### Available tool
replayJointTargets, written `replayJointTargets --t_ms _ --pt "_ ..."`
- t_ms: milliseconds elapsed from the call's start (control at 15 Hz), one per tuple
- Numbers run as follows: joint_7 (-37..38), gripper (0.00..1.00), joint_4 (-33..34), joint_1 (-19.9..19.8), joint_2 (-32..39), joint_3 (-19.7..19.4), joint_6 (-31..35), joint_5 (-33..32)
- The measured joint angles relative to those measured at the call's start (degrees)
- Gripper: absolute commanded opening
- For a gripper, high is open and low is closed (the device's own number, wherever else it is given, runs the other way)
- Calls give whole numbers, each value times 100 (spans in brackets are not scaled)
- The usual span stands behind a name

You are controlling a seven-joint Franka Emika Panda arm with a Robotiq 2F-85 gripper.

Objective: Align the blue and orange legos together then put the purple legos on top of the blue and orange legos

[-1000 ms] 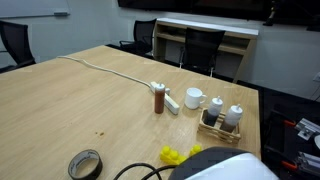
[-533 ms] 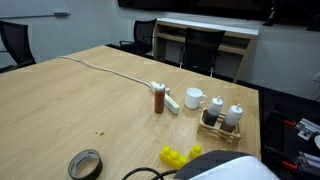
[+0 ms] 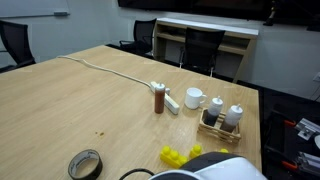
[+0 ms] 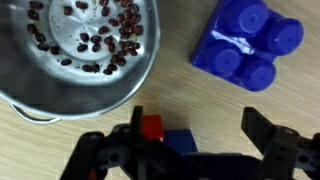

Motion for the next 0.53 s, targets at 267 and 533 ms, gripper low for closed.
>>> replayJointTargets --t_ms 267,533 --pt "-76 100 0 -35 30 0 148 0" --pt "-108 100 0 -47 30 0 211 0"
